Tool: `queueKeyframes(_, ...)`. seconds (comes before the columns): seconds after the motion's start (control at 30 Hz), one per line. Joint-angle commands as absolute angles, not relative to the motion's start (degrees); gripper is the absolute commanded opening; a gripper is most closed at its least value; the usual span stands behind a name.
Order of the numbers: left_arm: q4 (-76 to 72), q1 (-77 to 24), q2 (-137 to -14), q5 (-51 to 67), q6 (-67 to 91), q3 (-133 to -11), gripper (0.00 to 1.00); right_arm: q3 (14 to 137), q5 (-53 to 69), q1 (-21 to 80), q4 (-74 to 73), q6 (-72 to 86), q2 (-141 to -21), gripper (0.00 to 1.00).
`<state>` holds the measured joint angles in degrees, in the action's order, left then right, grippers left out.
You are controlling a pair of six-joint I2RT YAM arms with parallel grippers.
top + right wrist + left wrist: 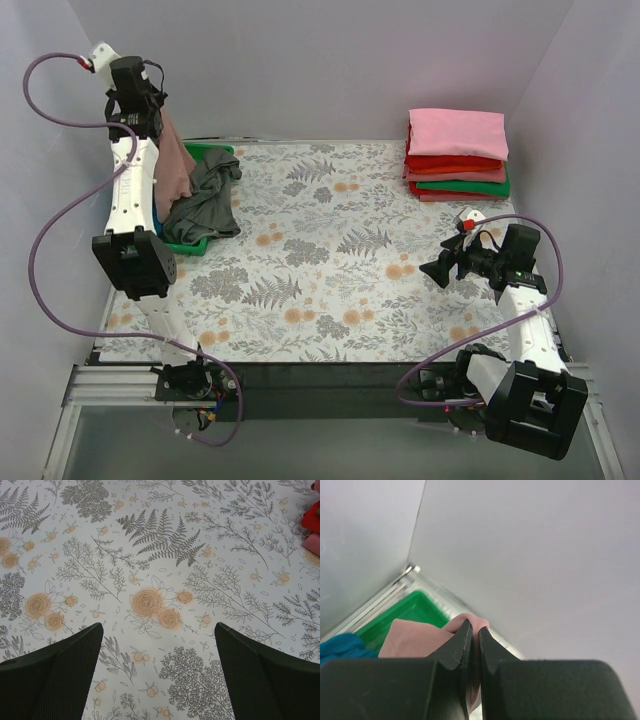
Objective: Fold and stack the t-shirts
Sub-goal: Grab the tshirt from the pile, then move the tshirt to the center of the board
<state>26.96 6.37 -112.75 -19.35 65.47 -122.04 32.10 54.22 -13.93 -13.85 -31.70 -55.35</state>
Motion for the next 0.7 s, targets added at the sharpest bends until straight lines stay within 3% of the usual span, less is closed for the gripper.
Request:
queueKeyframes(0.0, 19.2, 6.5, -106.2, -25.0, 73.5, -128.7, 0.00, 33.5, 56.6, -14.9, -14.4, -31.0, -55.9, 0.98)
queueKeyframes(0.2, 1.7, 5.6, -105.6, -34.6, 65.9, -129.5, 0.00, 33.5, 58.1, -16.4, -14.4, -30.3, -55.6, 0.98)
queueKeyframes(0.27, -4.6, 5.7, -103.7, -39.1, 62.1, -124.4, 0.00, 33.5, 58.5, -16.8, -14.4, -30.1, -55.4, 0.99)
queueKeyframes(0.43, -4.5, 5.6, -101.1, -41.5, 61.9, -116.5, 0.00, 33.4, 59.2, -17.1, -14.4, -29.9, -55.1, 0.98)
queueKeyframes(0.67, -12.2, 2.5, -101.9, -38.2, 56.9, -128.0, 0.00, 33.4, 59.9, -17.6, -14.4, -29.5, -55.0, 0.98)
